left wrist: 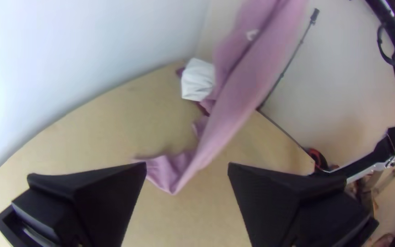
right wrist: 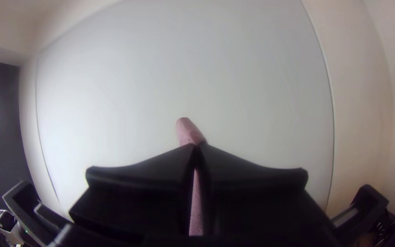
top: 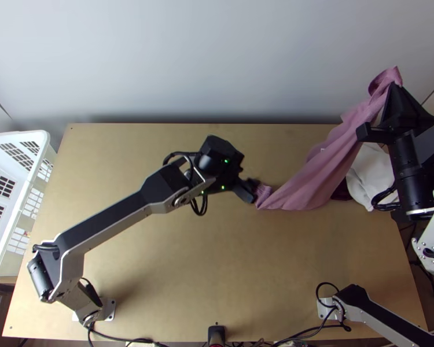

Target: Fold the t-shirt

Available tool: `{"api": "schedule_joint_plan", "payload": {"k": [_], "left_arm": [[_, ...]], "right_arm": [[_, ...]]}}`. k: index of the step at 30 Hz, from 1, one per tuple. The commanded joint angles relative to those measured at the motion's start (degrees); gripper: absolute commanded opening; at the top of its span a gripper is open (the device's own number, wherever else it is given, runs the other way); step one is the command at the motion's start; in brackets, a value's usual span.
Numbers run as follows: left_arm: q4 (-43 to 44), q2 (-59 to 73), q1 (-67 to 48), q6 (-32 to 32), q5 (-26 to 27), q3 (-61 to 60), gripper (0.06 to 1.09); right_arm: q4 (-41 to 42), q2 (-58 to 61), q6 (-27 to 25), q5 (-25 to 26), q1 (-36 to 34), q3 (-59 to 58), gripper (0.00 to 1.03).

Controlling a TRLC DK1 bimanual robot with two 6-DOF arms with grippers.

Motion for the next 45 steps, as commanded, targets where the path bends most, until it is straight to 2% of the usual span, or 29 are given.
{"api": "schedule_joint_plan", "payload": {"k": [1, 4, 10, 18, 23, 24, 25, 28, 29, 39, 45], "left_arm": [[3.0, -0.1, -1.0, -1.6, 8.6, -2.0, 1.04], [6.5, 2.2, -1.6, -2.1, 13.0, -2.0, 1.04], [15.3, 9.0, -5.0, 2.4, 13.0, -2.7, 1.04], [23.9, 18.0, -6.4, 4.2, 12.2, -2.3, 1.04], [24.2, 22.7, -6.5, 5.4, 11.4, 0.5, 1.03], [24.2, 23.2, -6.6, 5.5, 10.9, 0.9, 1.01], [24.2, 23.7, -6.7, 5.6, 10.6, 1.3, 0.90], [25.5, 25.2, -6.7, 6.4, 9.9, 1.7, 0.34], [25.6, 25.3, -6.6, 7.1, 9.8, 1.4, 0.21], [28.2, 14.2, -1.0, 8.2, 5.3, -12.4, 0.20], [28.4, -1.0, 4.1, 4.0, 5.3, -20.4, 0.20]], "right_arm": [[-0.3, -0.3, -0.2, 0.0, -0.5, -0.5, 0.04], [-0.7, -0.4, -0.2, 0.0, -0.7, -0.5, 0.04], [-1.5, -0.6, -0.2, 0.0, -0.9, 0.7, 0.04], [-3.7, -0.6, -0.5, 0.0, -1.1, 2.7, 0.04], [-3.9, -0.6, -0.6, 0.0, -1.0, 2.9, 0.04], [-3.9, -0.7, -0.6, 0.0, -1.0, 2.9, 0.04], [-3.9, -0.7, -0.6, 0.0, -0.9, 2.9, 0.04], [-3.9, -0.7, -0.6, 0.0, -0.7, 3.1, 0.04], [-3.9, -0.6, -0.6, 0.0, -0.7, 3.3, 0.04], [-4.0, -0.5, -0.5, 0.0, -0.7, 3.8, 0.04], [-3.9, -0.6, -0.5, 0.0, -1.2, 4.7, 0.04]]}}
